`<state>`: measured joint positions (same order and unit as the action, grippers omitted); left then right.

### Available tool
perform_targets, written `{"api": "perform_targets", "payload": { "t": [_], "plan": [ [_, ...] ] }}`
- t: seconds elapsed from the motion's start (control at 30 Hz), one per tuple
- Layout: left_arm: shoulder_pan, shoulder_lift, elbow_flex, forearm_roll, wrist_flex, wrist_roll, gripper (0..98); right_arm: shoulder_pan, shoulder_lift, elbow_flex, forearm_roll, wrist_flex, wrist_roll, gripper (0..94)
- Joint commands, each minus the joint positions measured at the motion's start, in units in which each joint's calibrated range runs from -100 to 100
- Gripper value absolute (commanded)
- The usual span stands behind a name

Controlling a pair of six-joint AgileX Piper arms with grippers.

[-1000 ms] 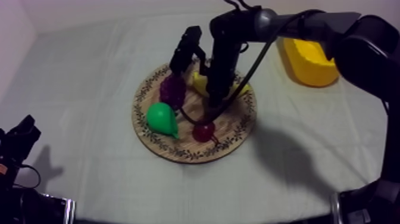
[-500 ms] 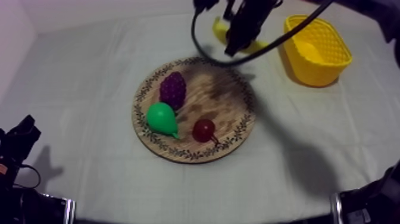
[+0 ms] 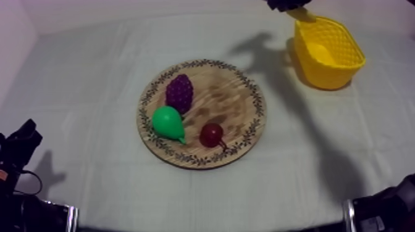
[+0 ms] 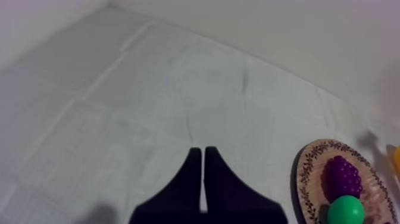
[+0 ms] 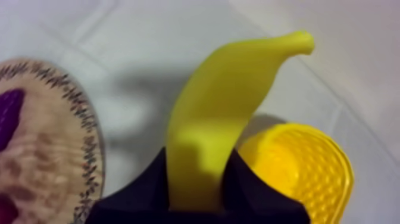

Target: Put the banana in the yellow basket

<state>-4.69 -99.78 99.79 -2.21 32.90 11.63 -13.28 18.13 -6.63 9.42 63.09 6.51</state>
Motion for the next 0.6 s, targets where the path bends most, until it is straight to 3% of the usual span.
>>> {"api": "perform_targets", "payload": {
  "t": [0.0,0.57],
  "plan": [
    [0.02,-0.05,-0.01,0.03,0.00,0.00,0.1,1.18,-0.02,0.42,1.40,-0.87,-2.98,5.2],
    [0.02,-0.05,-0.01,0.03,0.00,0.00,0.1,8.23,2.12,5.66,8.33,-5.19,-12.84,5.2]
  ]
}}
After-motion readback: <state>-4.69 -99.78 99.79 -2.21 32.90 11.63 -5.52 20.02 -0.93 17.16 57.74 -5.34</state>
